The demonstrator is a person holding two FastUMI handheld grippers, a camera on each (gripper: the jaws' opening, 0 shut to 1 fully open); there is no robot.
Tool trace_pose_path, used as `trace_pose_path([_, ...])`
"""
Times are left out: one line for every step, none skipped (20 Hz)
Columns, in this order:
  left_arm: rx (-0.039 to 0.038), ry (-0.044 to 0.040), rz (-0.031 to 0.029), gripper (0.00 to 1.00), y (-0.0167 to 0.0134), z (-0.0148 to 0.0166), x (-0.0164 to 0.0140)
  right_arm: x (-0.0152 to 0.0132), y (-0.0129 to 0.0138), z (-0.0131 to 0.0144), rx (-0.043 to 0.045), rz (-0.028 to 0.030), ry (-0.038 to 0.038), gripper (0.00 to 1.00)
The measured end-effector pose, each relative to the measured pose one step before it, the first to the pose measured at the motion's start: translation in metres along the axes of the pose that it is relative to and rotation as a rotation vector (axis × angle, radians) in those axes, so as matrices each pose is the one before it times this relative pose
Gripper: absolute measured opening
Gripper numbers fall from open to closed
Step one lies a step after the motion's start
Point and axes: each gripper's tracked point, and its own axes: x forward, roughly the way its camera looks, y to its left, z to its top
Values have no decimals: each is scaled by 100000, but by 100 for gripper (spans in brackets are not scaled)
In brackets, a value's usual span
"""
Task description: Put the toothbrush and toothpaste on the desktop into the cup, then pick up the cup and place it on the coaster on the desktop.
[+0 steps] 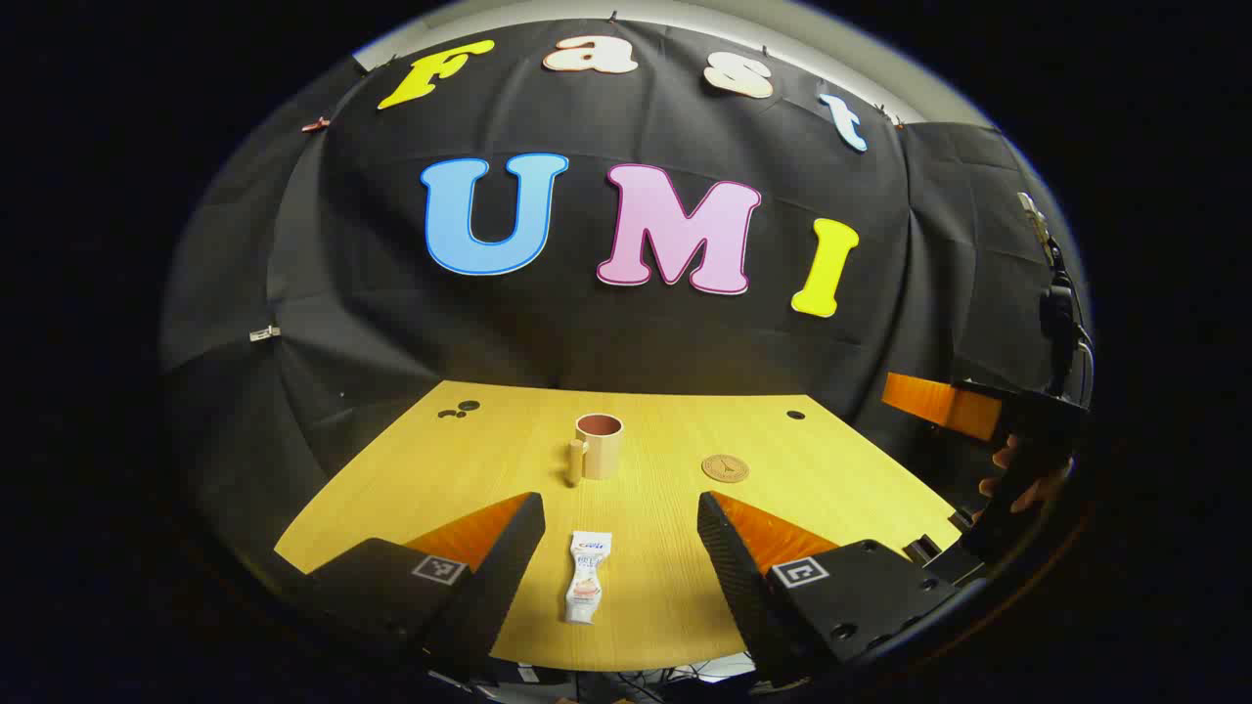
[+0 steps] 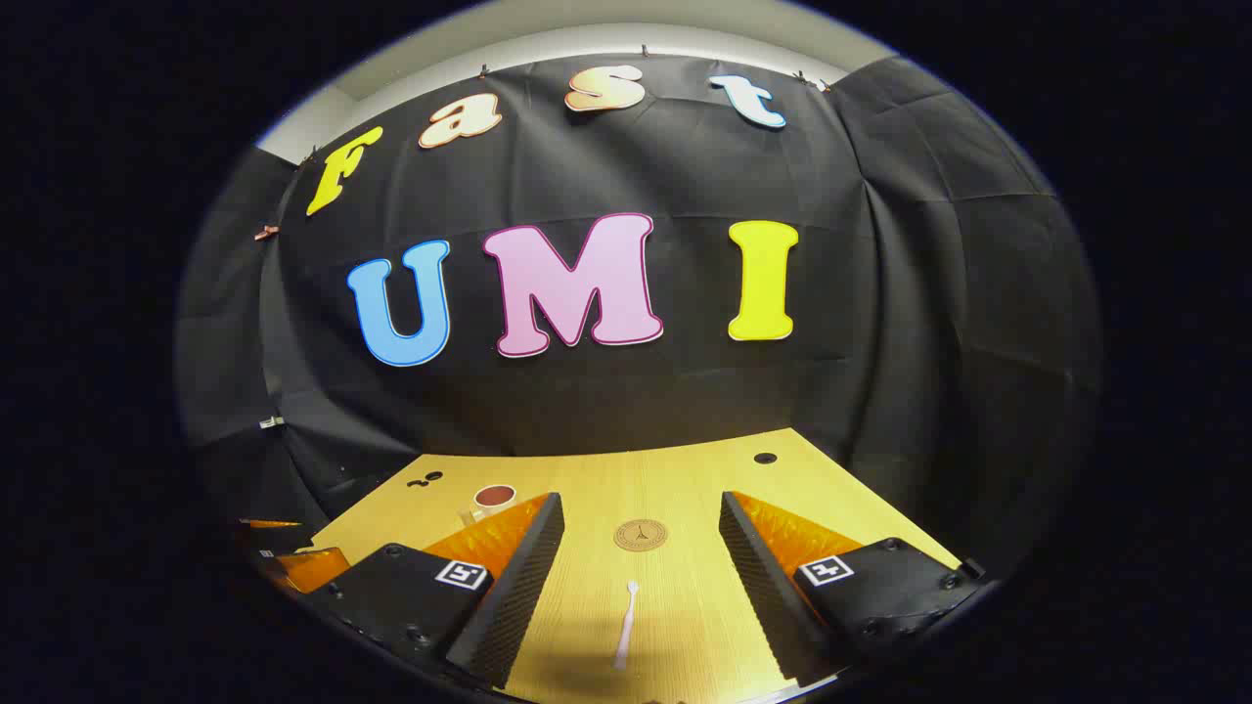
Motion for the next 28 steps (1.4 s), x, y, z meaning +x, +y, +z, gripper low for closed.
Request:
trace_pose_path([77,368,131,98,47,-270,171,57,-32,-231,1,-47,507,98])
trace_pose_path([398,1145,162,97,-6,-265,92,105,-94,-217,205,132,876,98])
trace_pose_path([759,1211,289,97,42,-419,152,94,71,-431,290,353,934,98])
trace_pose_path([1025,441,130,98,2,-103,128,-53,25,-343,108,357,692,98])
trace_pose_path([1098,587,383,97,53,-178,6,5,9,-17,188,148,450,98])
trace_pose_path([173,462,78,98,-5,-168,79,66,-36,-80,346,205,550,98])
trace_pose_path([-53,149,-265,98,-137,-82,36,54,6,-199,280,206,537,98])
trace_pose_path([-18,100,-321,98,-93,-17,-77,61,27,-135,-80,95,339,98])
trace_pose_path([-31,471,-168,98,-44,-58,-1,164,-104,43,-202,-48,78,98])
trace_pose_path([-84,363,-252,98,-85,-150,92,93,10,11,-107,-16,25,98])
trace_pose_path([-60,60,-65,98,-42,-3,15,140,-23,22,-244,21,266,98])
trace_pose_path([-156,14,170,98,12,-11,222,206,21,-13,-489,80,506,98])
trace_pose_path([-462,209,170,98,50,45,229,208,63,-82,-150,391,391,98])
trace_pose_path([-725,86,22,98,53,-36,214,127,113,-92,26,474,306,98])
trace_pose_path([-697,-107,-19,98,18,111,233,169,41,44,-199,365,135,98])
trace_pose_path([-639,398,203,97,61,-120,289,151,-7,89,-470,140,-39,98])
trace_pose_path([-614,850,254,98,86,-193,280,225,22,175,-279,300,78,98])
trace_pose_path([-554,988,506,98,172,-328,269,351,-54,-40,-155,349,269,98])
trace_pose_path([-623,953,754,98,162,-242,272,132,10,-84,-101,299,415,98])
trace_pose_path([-656,984,447,98,183,-381,270,244,16,-182,-15,408,468,98])
trace_pose_path([-828,1000,489,98,142,-228,340,189,-10,-72,-3,384,592,98])
trace_pose_path([-968,1155,307,98,143,-297,217,140,37,-165,-92,396,591,98])
trace_pose_path([-804,998,324,98,104,-132,321,264,-96,-105,-274,373,683,98])
trace_pose_path([-423,908,635,98,128,-355,325,270,-65,-242,-287,218,634,98])
trace_pose_path([-81,1258,576,98,138,-329,323,259,-112,-203,-10,346,665,98])
trace_pose_path([-26,1364,584,98,153,-377,344,253,-5,-179,122,439,644,98])
trace_pose_path([-21,1166,232,98,33,-331,432,333,-139,7,116,131,455,98])
trace_pose_path([178,1342,358,98,149,-364,415,416,-82,-108,125,504,726,98])
